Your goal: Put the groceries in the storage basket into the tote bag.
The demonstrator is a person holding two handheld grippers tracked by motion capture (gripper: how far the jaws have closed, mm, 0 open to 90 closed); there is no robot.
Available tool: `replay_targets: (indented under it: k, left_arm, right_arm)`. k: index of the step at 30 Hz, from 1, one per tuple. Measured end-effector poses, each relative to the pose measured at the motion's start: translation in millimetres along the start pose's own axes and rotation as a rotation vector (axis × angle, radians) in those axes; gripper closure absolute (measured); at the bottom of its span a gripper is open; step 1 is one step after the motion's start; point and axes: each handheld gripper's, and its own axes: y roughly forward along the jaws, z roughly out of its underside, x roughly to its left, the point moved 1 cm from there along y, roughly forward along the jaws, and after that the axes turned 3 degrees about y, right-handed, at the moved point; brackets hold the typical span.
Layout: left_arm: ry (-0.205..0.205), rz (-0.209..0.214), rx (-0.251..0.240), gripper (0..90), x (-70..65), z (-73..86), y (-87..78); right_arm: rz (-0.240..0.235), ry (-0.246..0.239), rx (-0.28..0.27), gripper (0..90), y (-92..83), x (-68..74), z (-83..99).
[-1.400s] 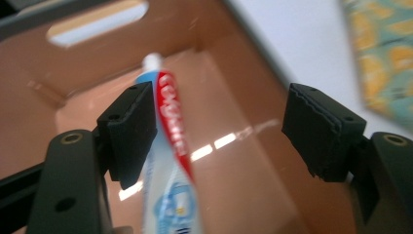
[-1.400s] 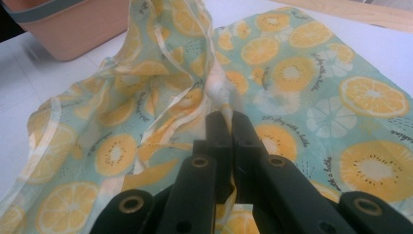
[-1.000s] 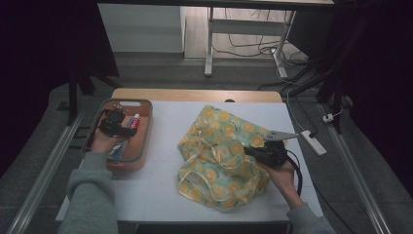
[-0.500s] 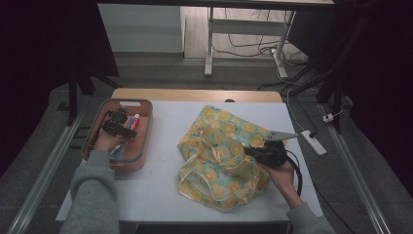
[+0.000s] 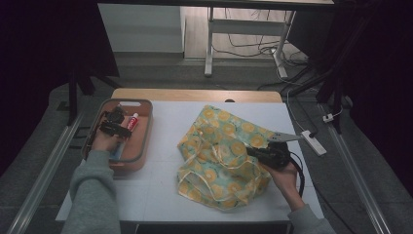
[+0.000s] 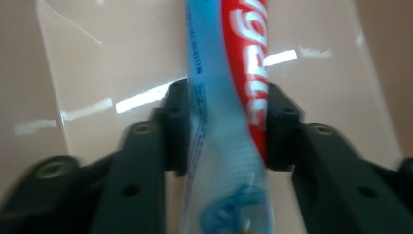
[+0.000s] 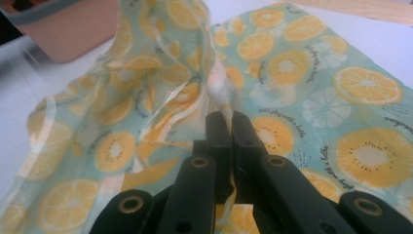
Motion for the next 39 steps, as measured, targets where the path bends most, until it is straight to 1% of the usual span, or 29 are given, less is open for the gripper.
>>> replay_targets:
  k: [1,2,4,7,12,18,26,30,34,39]
  left_arm:
    - [-0.012,0.011,-0.009,70.3,2.9,0.5,-2.3]
    - [-0.020,0.027,-0.011,72.0,6.0,1.2,-3.2]
    - [-0.035,0.056,-0.022,72.9,10.6,2.7,-3.2]
    - [-0.040,0.071,-0.025,74.4,13.6,2.7,-4.4]
    - [-0.038,0.076,-0.029,76.1,15.1,3.2,-6.7]
    - [-0.028,0.067,-0.036,76.8,13.7,3.3,-7.7]
    - [-0.017,0.067,-0.046,77.2,13.5,3.7,-9.2]
    - [-0.016,0.080,-0.074,77.3,13.7,3.5,-12.4]
    - [-0.013,0.079,-0.095,77.4,13.1,3.5,-16.3]
    - [-0.018,0.077,-0.135,77.4,13.0,4.2,-24.5]
  right_arm:
    - [-0.005,0.006,-0.003,87.8,-1.4,0.1,0.7]
    - [-0.004,0.005,-0.005,87.8,-2.0,-0.1,1.5]
    - [-0.004,0.012,-0.004,87.8,-2.0,-1.2,2.4]
    - [-0.005,0.020,-0.004,87.8,-1.1,-3.5,3.0]
    - [-0.005,0.018,-0.013,87.4,-3.1,-3.0,2.5]
    - [0.000,0.013,-0.017,87.4,-4.4,-2.1,1.8]
    - [-0.005,0.002,0.006,87.4,0.4,-0.6,2.9]
    - [-0.002,0.002,0.007,87.4,0.9,-1.4,3.1]
    - [0.002,0.003,0.004,87.3,-0.8,-2.2,3.0]
    - [0.002,0.005,0.003,87.3,-1.4,-2.9,3.3]
